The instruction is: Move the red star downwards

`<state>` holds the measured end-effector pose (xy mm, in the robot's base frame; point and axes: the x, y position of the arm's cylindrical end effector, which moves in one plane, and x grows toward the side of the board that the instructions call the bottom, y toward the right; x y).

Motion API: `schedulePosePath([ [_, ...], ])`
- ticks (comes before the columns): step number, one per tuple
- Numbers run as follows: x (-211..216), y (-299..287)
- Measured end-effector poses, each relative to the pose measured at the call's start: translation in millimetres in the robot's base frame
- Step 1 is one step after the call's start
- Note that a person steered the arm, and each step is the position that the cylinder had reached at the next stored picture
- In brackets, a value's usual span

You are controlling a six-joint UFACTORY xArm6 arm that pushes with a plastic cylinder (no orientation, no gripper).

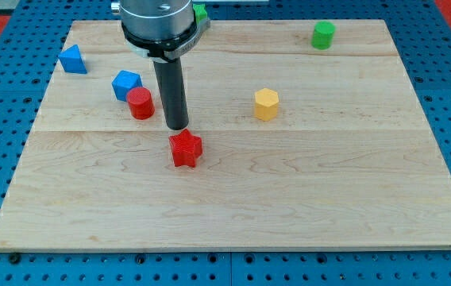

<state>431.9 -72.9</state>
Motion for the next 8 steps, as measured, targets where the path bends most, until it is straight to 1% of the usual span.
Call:
schedulePosePath([
  [1, -9, 8],
  [2, -89, 49],
  [3, -113, 95],
  [4, -114, 135],
  [5, -117, 135],
  [6, -139, 171],
  [7, -189, 251],
  [8, -179, 262],
])
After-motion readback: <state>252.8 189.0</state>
